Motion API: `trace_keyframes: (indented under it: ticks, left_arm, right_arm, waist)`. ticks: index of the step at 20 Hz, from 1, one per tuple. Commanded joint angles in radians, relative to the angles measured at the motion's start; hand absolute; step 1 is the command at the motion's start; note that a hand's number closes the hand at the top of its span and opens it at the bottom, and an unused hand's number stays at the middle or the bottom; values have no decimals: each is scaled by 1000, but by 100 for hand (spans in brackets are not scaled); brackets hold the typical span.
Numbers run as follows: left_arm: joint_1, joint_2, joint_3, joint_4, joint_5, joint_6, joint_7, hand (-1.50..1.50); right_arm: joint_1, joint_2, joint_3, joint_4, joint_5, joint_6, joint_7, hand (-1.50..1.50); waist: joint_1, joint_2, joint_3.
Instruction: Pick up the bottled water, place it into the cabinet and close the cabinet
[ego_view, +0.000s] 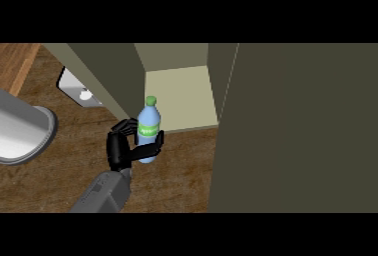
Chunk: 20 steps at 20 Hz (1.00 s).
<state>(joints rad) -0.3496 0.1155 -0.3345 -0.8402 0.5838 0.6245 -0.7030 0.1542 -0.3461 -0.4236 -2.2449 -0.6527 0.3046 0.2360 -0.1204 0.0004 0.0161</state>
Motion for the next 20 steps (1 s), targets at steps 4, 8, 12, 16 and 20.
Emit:
trace_keyframes:
  ticks: [4, 8, 12, 16, 20]
  left_arm:
    - [-252, -88, 5, 73, 32, -2, 123, 150]
    - [-245, -87, 29, 55, 63, -2, 111, 150]
    - [-245, -69, 36, 54, 80, -23, 105, 150]
    - [-251, -39, 34, 55, 80, -13, 110, 150]
    - [-245, -42, 33, 41, 88, 3, 95, -150]
  right_arm:
    - [-19, -9, -20, 39, -34, 15, -12, -150]
    - [-15, -24, -23, 54, -45, 37, -8, -150]
    - [-39, -27, -26, 76, -58, 40, -16, -150]
    - [-39, -42, -26, 78, -47, 54, -12, -150]
    - [-60, -38, -21, 77, -58, 48, -17, -150]
  waist:
    - [-58, 34, -18]
    - [-68, 34, -18]
    - [-67, 38, -19]
    - [-77, 38, -18]
    - [-93, 41, -19]
